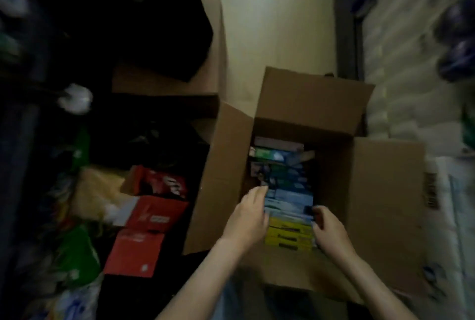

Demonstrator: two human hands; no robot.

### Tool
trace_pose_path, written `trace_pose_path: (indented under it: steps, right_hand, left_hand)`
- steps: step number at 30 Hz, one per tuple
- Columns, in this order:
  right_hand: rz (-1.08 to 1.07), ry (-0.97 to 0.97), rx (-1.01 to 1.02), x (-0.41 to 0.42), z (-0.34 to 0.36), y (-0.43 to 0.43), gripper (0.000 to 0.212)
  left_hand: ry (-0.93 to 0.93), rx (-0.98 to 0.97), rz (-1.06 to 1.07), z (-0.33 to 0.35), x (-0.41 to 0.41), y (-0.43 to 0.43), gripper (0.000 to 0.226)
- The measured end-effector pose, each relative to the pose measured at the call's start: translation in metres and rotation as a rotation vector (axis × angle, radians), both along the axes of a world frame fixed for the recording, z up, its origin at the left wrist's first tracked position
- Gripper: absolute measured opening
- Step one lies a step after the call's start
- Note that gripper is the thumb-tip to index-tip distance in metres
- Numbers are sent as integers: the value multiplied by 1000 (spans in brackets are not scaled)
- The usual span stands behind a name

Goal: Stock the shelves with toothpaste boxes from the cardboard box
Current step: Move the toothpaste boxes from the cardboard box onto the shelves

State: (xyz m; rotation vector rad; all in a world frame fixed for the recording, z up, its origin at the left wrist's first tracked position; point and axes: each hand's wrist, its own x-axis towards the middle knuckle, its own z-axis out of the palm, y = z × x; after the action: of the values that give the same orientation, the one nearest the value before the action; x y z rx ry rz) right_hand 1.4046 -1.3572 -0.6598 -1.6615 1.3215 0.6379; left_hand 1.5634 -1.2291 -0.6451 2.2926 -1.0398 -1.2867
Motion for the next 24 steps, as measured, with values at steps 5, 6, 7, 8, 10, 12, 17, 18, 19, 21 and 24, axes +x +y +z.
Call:
trace_pose_path:
  steps: [5,6,7,8,10,12,17,18,19,21,24]
  right_hand:
    - [44,111,59,-31,-141,-13,51]
    - [59,112,46,-29,-165,-15,49]
    - [86,116,23,-25,-187,-19,48]
    - [120,130,-7,-20,-209,-23,49]
    - [215,163,-65,-11,-248,-34,51]
    - [344,234,-103,-9,-284,-42,62]
    - [808,407,-216,-11,-328,-42,85]
    - [883,412,-265,-9,-327,-45,83]
    - [968,415,-307,-5,-322,-48,79]
    - [1089,399,-356,-1,-311,-52,66]
    - [950,327,-297,1,-277,-52,57]
  left_hand:
    - [109,238,38,-132,-57,-39,58]
    - [95,273,13,-152,-65,-42,60]
    - [76,303,-20,-170,-70,-45,62]
    - [63,330,-50,-185,-72,-47,64]
    - [44,386,-87,-214,-72,-48,67]
    - [15,425,-110,-238,-67,-47,69]
    - [-31,415,-106,-268,-57,-40,70]
    - [-28,409,-97,-269,-56,-39,69]
    - [-27,404,-86,-266,-57,-39,68]
    - [-26,397,-69,-254,-59,-39,67]
    - [-23,349,-76,-219,-58,-43,65]
